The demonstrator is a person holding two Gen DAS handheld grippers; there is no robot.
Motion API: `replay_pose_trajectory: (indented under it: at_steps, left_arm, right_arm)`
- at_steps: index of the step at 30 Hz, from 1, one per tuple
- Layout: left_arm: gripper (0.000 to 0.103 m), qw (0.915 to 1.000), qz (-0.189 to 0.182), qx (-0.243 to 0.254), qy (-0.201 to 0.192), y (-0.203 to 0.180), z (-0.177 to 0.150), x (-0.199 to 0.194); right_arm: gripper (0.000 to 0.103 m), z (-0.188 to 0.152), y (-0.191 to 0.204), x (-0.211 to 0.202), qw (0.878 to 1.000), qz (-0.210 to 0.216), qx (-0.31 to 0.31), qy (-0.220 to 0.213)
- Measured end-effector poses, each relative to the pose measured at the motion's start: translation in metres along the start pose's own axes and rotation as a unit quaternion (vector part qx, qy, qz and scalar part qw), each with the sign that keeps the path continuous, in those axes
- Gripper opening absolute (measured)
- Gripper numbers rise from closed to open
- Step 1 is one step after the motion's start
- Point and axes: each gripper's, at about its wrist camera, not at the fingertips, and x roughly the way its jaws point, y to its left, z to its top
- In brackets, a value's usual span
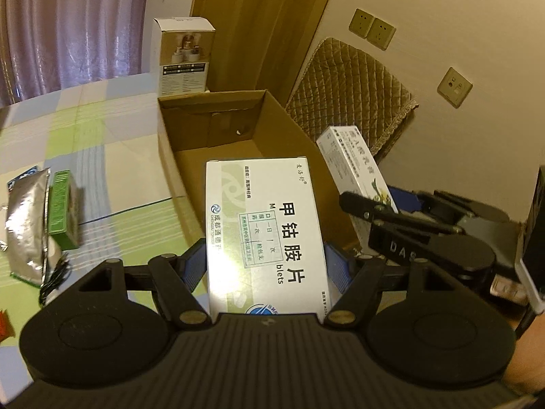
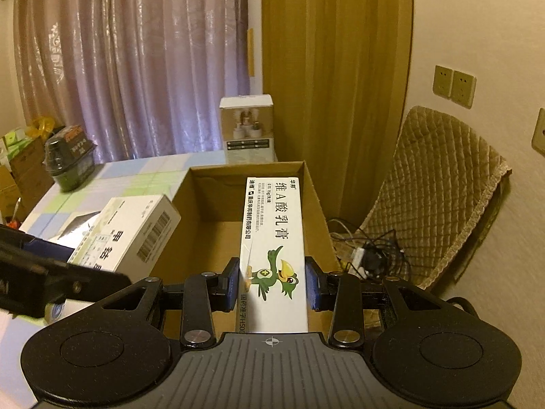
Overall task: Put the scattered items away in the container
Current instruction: 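Lower both boxes into the cardboard box and open both tools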
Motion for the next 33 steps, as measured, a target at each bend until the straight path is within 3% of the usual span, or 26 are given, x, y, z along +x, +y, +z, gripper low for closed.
replay_pose_trajectory:
  at_steps: [16, 33]
  left_arm:
    - [0.068, 0.9980, -0.014, -0.062, 0.003, 0.013, 0.025, 0.050]
    - [0.068, 0.9979, 0.006, -0.064, 0.002, 0.019, 0.032, 0.066]
  right_arm:
    - [0.041, 0.005, -0.014, 0.032, 1.000, 0.003, 0.005, 0.015]
    - [0.041, 0.005, -0.018, 0.047, 1.000, 0.002, 0.000, 0.024]
